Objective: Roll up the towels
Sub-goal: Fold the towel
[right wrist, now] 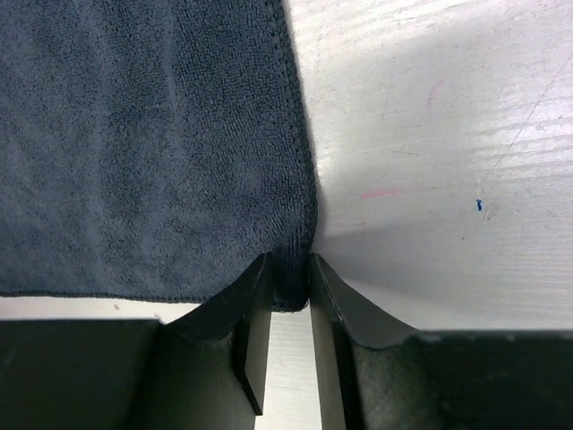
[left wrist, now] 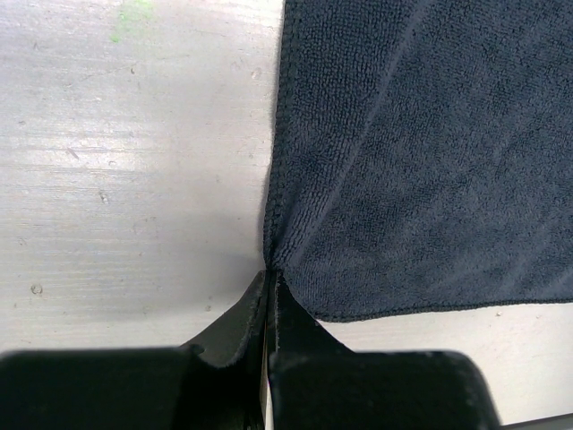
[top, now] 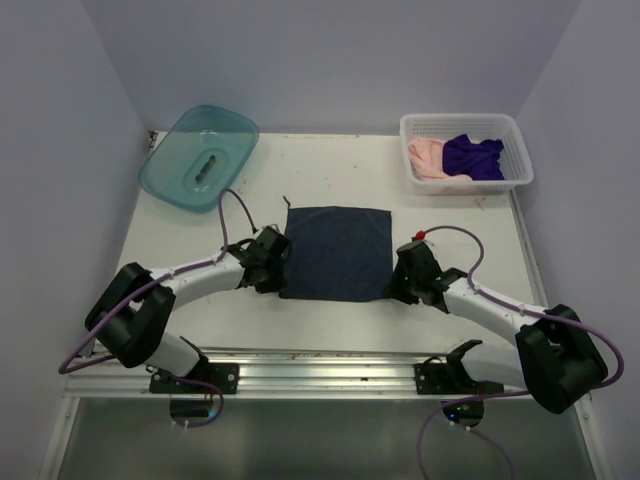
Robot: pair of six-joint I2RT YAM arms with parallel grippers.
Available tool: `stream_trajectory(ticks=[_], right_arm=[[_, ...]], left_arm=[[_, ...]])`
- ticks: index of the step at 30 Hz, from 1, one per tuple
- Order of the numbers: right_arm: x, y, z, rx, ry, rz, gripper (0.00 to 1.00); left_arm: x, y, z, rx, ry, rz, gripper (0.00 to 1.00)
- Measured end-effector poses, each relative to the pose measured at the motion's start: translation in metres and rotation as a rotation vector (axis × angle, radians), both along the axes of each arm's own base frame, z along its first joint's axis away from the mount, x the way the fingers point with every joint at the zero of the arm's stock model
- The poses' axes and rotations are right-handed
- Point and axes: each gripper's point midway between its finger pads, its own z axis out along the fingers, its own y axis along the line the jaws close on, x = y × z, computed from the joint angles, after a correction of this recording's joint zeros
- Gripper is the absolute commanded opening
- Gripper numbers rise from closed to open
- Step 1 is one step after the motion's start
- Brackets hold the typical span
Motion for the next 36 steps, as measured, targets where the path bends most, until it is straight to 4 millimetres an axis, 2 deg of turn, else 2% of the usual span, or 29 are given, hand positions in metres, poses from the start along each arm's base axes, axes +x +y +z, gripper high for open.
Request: stream_trajectory(ticks=[1, 4, 8, 11, 14, 17, 21, 25, 27, 28, 32, 36], right_arm=[[-0.001, 0.0, -0.001, 0.001, 0.003, 0.0, 0.21], [-0.003, 0.0, -0.002, -0.003, 0.009, -0.001, 0.0], [-0.005, -0.003, -0.002, -0.016, 0.015, -0.008, 0.0], [-0.01, -0.012, 0.002, -0.061, 0.028, -0.013, 0.0], [-0.002, -0.015, 0.023, -0.079, -0.011, -0.011, 0.0], [0.017, -0.01, 0.062, -0.069, -0.108, -0.006, 0.0], [0.044, -0.002, 0.12, -0.047, -0.244, 0.003, 0.0], [0.058, 0.003, 0.168, -0.018, -0.355, 0.019, 0.0], [0.059, 0.004, 0.195, -0.006, -0.409, 0.031, 0.0], [0.06, 0.004, 0.2, -0.004, -0.418, 0.033, 0.0], [0.056, 0.002, 0.245, 0.026, -0.515, 0.054, 0.0], [0.045, -0.005, 0.286, 0.057, -0.608, 0.062, 0.0]], left_arm=[[0.0, 0.0, 0.0, 0.0, 0.0, 0.0, 0.0], [0.0, 0.0, 0.0, 0.0, 0.0, 0.0, 0.0], [0.0, 0.0, 0.001, -0.001, -0.002, 0.0, 0.0], [-0.001, 0.001, 0.007, -0.005, -0.007, 0.0, 0.0], [0.003, 0.0, 0.025, -0.016, -0.036, 0.004, 0.0], [0.018, -0.006, 0.06, -0.045, -0.115, 0.008, 0.0], [0.044, -0.017, 0.128, -0.116, -0.279, 0.013, 0.0], [0.058, -0.021, 0.19, -0.182, -0.423, 0.012, 0.0], [0.06, -0.019, 0.212, -0.201, -0.474, 0.016, 0.0], [0.06, -0.018, 0.224, -0.208, -0.496, 0.019, 0.0], [0.063, -0.015, 0.266, -0.228, -0.572, 0.017, 0.0], [0.055, -0.007, 0.293, -0.256, -0.637, 0.006, 0.0]])
